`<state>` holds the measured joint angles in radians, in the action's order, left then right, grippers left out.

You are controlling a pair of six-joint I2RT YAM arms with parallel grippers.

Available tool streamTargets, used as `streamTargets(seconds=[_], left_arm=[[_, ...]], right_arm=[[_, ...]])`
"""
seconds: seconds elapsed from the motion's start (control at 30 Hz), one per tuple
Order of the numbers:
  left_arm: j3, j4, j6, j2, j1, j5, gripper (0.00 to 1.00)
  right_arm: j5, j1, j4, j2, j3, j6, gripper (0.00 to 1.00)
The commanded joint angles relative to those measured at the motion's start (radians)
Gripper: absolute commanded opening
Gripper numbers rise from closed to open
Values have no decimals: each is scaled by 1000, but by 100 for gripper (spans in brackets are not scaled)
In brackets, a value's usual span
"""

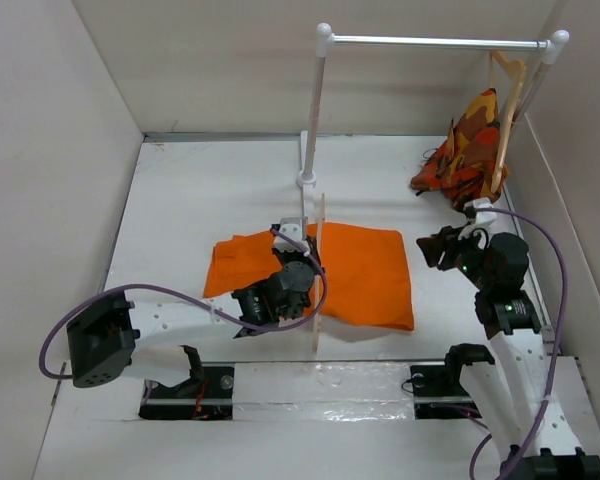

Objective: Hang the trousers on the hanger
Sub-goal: Place the trousers on the hanger, then place the hanger at the clothesline.

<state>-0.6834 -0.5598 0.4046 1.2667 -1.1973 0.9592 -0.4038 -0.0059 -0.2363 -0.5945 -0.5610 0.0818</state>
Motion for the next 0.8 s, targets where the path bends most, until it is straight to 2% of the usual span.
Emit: streamTargets(seconds=[0.0, 0.03, 0.07, 0.13, 0.17, 0.2, 0.23, 0.27, 0.37, 0.5, 0.63, 0.73, 0.77], left_arm=[[-140, -53, -46, -14, -4, -19, 0], [-156, -40, -36, -4, -4, -31, 0], [-166, -26, -27, 2, -4, -34, 0], [-182, -22, -13, 13, -15, -57, 0], [-188, -22, -12, 17, -15, -62, 0], [-217, -2, -13, 29, -15, -63, 0], [-235, 12, -13, 36, -15, -65, 0], [-249, 21, -15, 40, -15, -63, 0], [-271, 15, -24, 60, -36, -56, 0], [-304, 35, -29, 92, -73, -14, 0], [-307, 32, -29, 86, -82, -11, 0], [-297, 34, -29, 65, -93, -5, 0], [-289, 22, -30, 59, -93, -13, 0]], right_arm=[[-99, 134, 49, 16, -71, 84, 29], [-61, 182, 92, 24, -65, 111, 12], [-43, 231, 116, 35, -36, 177, 0], [21, 390, 223, 68, 18, 252, 0], [49, 446, 282, 71, 47, 319, 4], [80, 501, 310, 53, 80, 340, 15], [158, 612, 334, 33, 84, 348, 26], [199, 668, 345, 13, 82, 354, 49], [342, 871, 399, -73, 61, 368, 76], [538, 1001, 407, -168, 41, 389, 80], [566, 1011, 480, -221, 90, 417, 78], [569, 1020, 529, -246, 114, 450, 72], [563, 1029, 546, -251, 130, 463, 66]])
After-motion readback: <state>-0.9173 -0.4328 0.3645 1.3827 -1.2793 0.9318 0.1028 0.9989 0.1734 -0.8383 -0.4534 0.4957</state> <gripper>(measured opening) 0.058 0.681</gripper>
